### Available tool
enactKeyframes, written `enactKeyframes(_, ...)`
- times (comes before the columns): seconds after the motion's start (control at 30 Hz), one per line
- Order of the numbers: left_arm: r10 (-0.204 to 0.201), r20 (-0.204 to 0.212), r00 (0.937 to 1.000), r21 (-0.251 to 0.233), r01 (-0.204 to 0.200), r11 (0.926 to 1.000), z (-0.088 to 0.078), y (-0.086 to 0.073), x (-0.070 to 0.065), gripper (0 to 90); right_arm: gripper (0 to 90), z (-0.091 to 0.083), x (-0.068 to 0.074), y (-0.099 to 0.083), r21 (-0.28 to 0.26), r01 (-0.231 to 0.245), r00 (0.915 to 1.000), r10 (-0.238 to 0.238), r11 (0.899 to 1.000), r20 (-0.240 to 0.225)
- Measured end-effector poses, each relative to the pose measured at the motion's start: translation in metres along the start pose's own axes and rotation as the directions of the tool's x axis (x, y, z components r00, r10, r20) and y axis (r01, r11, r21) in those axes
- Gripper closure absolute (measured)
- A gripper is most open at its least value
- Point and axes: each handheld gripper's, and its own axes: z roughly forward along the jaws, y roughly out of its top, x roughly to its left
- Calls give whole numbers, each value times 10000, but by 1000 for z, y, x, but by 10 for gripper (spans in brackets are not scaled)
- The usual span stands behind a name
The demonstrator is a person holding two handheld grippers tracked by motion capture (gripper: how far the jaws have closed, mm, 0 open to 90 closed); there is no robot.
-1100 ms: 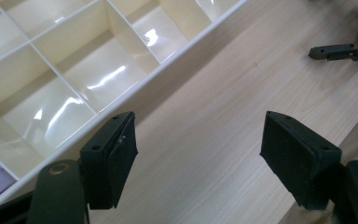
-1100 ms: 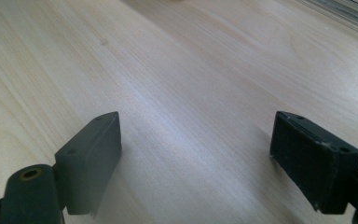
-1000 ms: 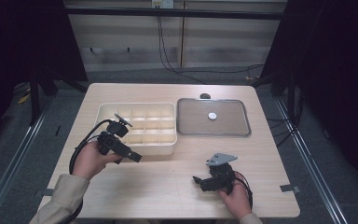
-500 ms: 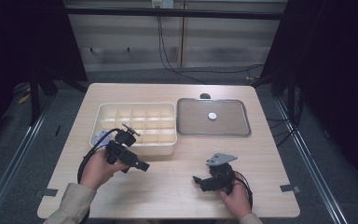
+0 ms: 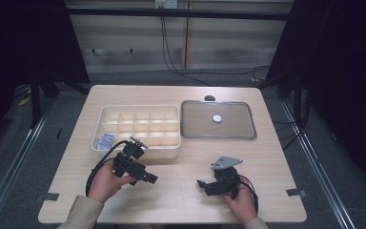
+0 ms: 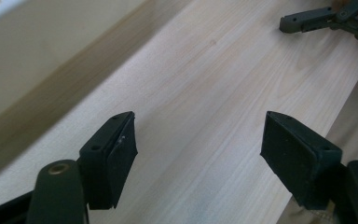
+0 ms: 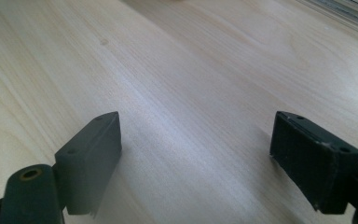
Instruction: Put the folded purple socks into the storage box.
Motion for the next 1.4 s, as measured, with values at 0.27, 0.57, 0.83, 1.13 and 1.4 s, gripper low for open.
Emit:
enactKeyframes(0.27, 394, -1, 9992, 157, -394, 9991, 14, -7, -3, 259, 161, 0, 0, 0, 1, 3, 10000, -3, 10000, -1)
enactKeyframes(0.57, 857, -155, 9962, 77, -856, 9963, 28, -16, -6, 247, 161, 0, 0, 0, -4, 6, 10000, -6, 10000, 2)
enactKeyframes(0.83, 1182, -198, 9928, -16, -1183, 9930, 38, -22, -7, 208, 161, 0, 0, 0, -2, 3, 10000, -3, 10000, 4)
enactKeyframes(1.13, 2164, -441, 9753, -292, -2178, 9756, 40, -29, -10, 181, 161, 0, 0, 0, -4, 5, 10000, -5, 10000, 2)
enactKeyframes(1.4, 2700, -804, 9595, -900, -2768, 9567, 44, -39, -15, 155, 162, 0, 0, 0, -2, 7, 10000, -7, 10000, 0)
